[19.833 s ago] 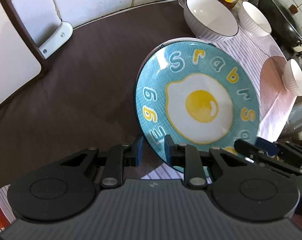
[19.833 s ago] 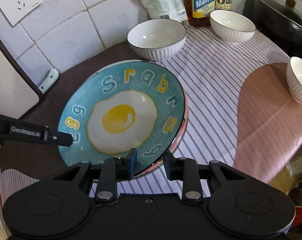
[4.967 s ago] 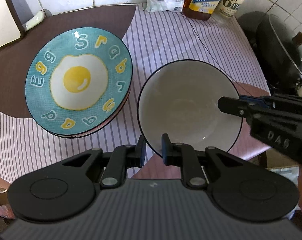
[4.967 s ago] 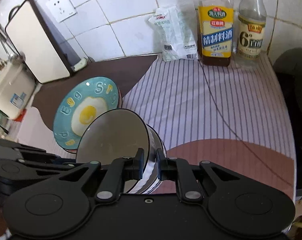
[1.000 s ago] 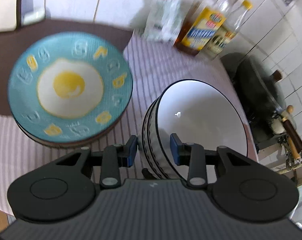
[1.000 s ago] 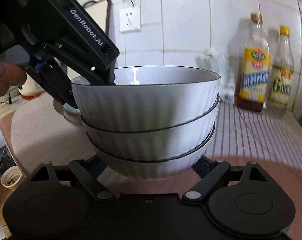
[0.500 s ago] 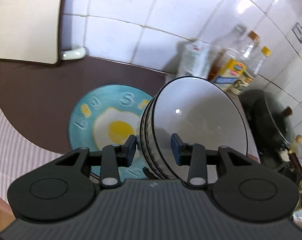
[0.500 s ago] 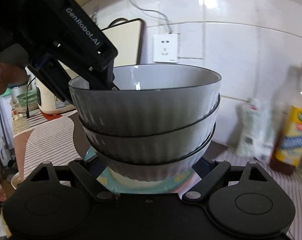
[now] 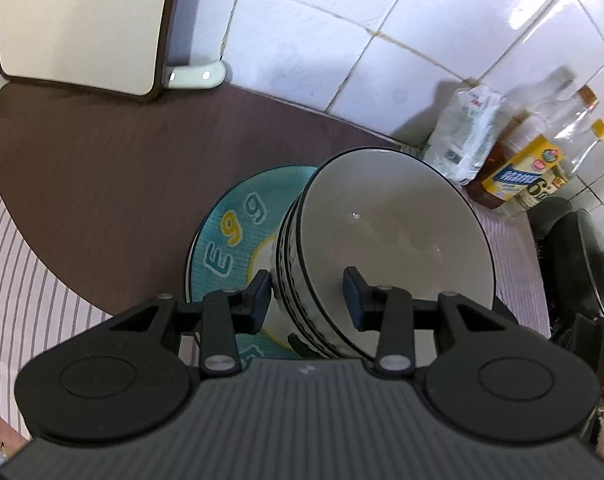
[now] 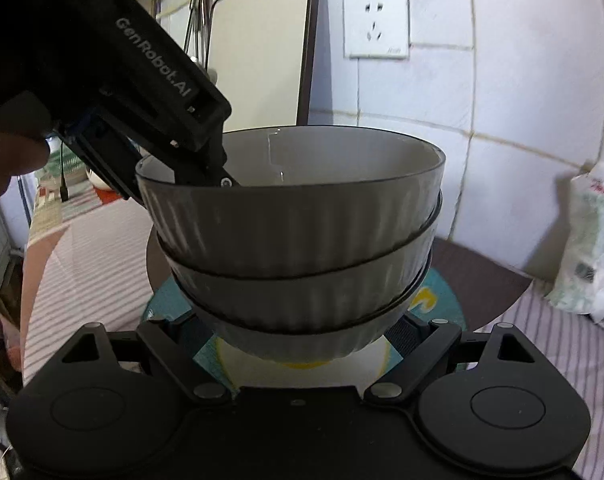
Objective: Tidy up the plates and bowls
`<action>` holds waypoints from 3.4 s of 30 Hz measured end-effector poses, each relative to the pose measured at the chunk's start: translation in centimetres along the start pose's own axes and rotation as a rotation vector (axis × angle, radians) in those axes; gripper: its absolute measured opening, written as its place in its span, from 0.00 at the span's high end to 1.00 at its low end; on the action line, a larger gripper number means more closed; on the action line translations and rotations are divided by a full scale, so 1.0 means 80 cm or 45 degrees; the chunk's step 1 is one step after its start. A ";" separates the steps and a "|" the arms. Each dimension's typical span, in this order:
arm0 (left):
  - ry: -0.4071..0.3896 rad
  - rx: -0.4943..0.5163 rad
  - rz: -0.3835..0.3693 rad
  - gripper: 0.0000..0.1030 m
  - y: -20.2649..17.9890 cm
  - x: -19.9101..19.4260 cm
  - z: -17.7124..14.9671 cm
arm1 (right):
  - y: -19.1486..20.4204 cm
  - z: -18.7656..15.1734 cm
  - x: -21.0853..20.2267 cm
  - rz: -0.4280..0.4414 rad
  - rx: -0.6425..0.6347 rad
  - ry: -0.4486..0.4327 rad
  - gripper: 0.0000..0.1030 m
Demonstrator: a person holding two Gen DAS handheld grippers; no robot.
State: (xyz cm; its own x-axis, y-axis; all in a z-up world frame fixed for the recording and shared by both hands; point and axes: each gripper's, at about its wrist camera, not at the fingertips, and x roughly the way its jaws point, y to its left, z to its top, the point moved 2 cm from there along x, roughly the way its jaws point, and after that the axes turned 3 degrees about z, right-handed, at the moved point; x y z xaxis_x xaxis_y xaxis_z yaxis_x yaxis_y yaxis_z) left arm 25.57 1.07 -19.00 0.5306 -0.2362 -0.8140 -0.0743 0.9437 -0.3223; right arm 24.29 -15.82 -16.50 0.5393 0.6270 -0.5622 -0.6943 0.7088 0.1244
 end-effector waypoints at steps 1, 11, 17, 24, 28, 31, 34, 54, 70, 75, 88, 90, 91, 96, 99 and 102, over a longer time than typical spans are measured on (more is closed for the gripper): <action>0.008 0.001 0.003 0.64 0.001 0.003 0.001 | 0.000 0.000 0.003 0.003 -0.003 0.010 0.10; 0.062 0.024 0.085 0.62 0.001 0.015 0.004 | -0.005 0.002 0.024 0.046 0.005 0.139 0.10; 0.066 0.022 0.085 0.62 0.007 0.017 0.009 | -0.001 0.001 0.029 0.027 0.043 0.140 0.10; 0.079 0.020 0.101 0.56 0.010 0.010 0.011 | 0.013 0.012 0.019 -0.116 -0.078 0.297 0.08; 0.028 0.010 0.101 0.49 0.010 -0.009 0.009 | 0.015 0.019 -0.018 -0.134 0.022 0.327 0.08; -0.040 0.088 0.105 0.45 0.002 -0.032 0.009 | 0.019 0.022 -0.045 -0.189 0.164 0.314 0.08; -0.064 0.112 0.086 0.42 -0.007 -0.060 0.007 | 0.022 0.026 -0.066 -0.276 0.304 0.321 0.08; -0.274 0.302 0.209 0.12 -0.066 -0.245 -0.064 | 0.073 0.068 -0.208 -0.588 0.589 0.301 0.07; -0.291 0.321 0.296 0.05 -0.078 -0.341 -0.137 | 0.124 0.115 -0.335 -0.720 0.551 0.194 0.06; -0.273 0.296 0.355 0.05 -0.074 -0.356 -0.155 | 0.146 0.114 -0.348 -0.720 0.558 0.231 0.06; -0.257 0.356 0.394 0.05 -0.065 -0.376 -0.179 | 0.199 0.110 -0.360 -0.745 0.496 0.213 0.06; -0.243 0.350 0.374 0.05 -0.063 -0.375 -0.181 | 0.203 0.110 -0.360 -0.762 0.477 0.206 0.06; -0.251 0.350 0.382 0.05 -0.062 -0.376 -0.183 | 0.205 0.110 -0.361 -0.771 0.471 0.200 0.06; -0.267 0.361 0.383 0.05 -0.055 -0.382 -0.186 | 0.216 0.109 -0.363 -0.809 0.433 0.179 0.06; -0.275 0.366 0.391 0.05 -0.053 -0.384 -0.187 | 0.222 0.107 -0.363 -0.815 0.428 0.166 0.06; -0.305 0.390 0.370 0.05 -0.051 -0.385 -0.188 | 0.226 0.104 -0.362 -0.819 0.432 0.150 0.06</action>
State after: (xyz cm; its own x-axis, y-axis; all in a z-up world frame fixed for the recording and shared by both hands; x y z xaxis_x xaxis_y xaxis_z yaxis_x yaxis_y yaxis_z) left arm -3.18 1.00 0.16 0.7071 0.0732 -0.7033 -0.0154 0.9960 0.0882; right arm 0.08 -18.52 8.84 0.7224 0.0282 -0.6909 -0.0619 0.9978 -0.0240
